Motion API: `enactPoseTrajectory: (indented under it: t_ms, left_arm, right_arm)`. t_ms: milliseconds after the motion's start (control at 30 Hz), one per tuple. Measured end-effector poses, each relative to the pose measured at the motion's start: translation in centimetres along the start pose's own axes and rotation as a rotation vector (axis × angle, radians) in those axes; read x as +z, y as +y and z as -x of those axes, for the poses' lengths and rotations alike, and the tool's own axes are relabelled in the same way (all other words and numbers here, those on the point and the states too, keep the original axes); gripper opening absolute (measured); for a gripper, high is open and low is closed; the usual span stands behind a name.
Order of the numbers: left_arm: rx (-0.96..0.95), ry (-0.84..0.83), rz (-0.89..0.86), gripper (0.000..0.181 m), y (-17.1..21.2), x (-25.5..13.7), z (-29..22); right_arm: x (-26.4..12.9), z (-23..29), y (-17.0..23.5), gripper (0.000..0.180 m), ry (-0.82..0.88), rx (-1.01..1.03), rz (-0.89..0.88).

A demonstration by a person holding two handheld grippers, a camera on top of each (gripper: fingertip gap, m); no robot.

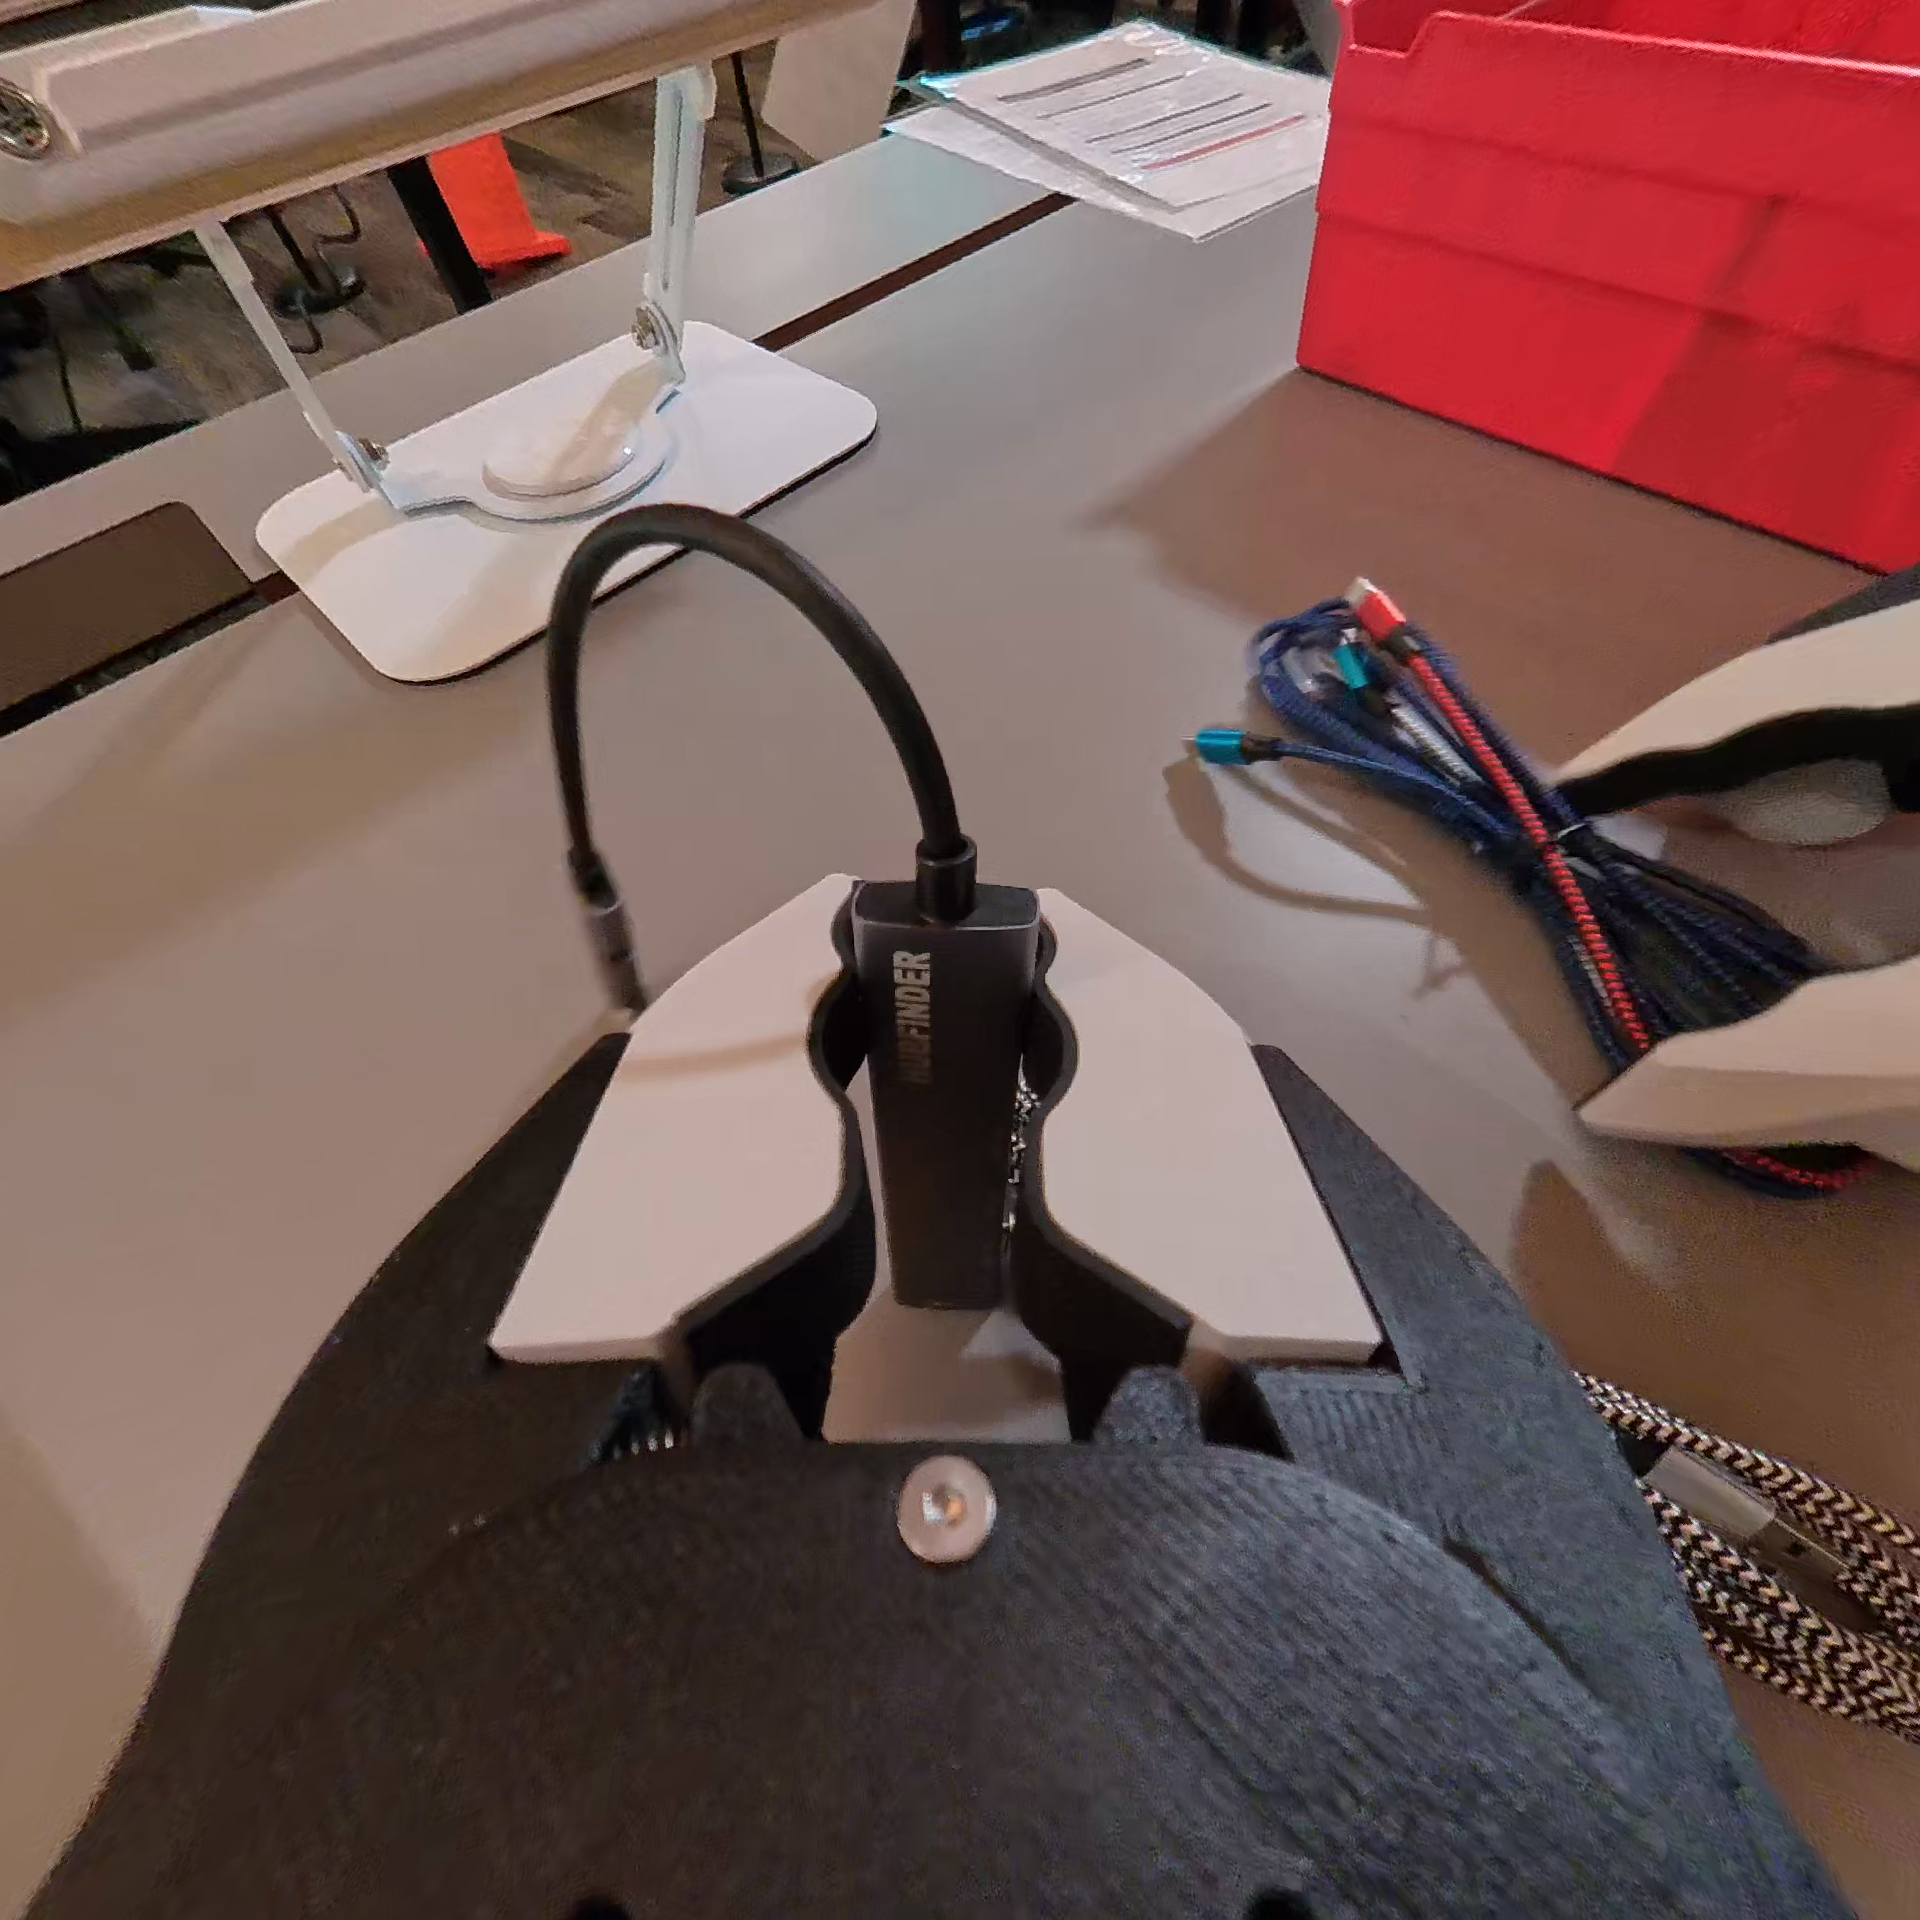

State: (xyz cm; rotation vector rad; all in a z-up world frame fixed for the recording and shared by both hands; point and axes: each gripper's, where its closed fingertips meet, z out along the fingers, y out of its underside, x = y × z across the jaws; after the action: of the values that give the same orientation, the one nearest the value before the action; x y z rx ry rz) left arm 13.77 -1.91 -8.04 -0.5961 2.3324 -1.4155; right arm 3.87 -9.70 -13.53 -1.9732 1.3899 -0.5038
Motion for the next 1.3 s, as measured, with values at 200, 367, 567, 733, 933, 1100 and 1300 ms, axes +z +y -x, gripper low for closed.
enactPoseTrajectory:
  t_ms: [200, 367, 567, 733, 933, 1100, 1300]
  left_arm:
    - [0.015, 0.012, 0.0, 0.03, 0.0, 0.0, -0.3]
    - [0.021, 0.024, 0.0, 0.03, 0.1, -0.1, -0.5]
    - [0.024, 0.031, 0.001, 0.03, 0.1, -0.1, -0.7]
    - [0.032, 0.032, 0.005, 0.03, 0.2, 0.0, -0.9]
    - [0.045, 0.045, 0.008, 0.03, 0.2, 0.3, -1.2]
    - [0.047, 0.055, 0.012, 0.03, 0.3, 0.4, -1.4]
    - [0.055, 0.057, 0.022, 0.031, 0.4, 0.4, -1.5]
  right_arm:
    - [-1.9, 2.2, -1.5, 0.024, -0.282, 0.095, -0.111]
    - [-8.8, 0.0, -6.1, 0.013, -0.104, -0.063, -0.355]
    - [-21.6, -9.3, -8.5, 0.013, 0.218, 0.014, -0.62]
    - [-27.1, -17.5, -4.4, 0.013, 0.353, 0.178, -0.698]
    - [-28.6, -18.9, -2.1, 0.013, 0.378, -0.183, -0.584]
    - [-27.2, -19.8, 0.5, 0.014, 0.494, -0.497, -0.425]
    - [-23.6, -24.3, 4.3, 0.058, 0.537, -0.228, -0.293]
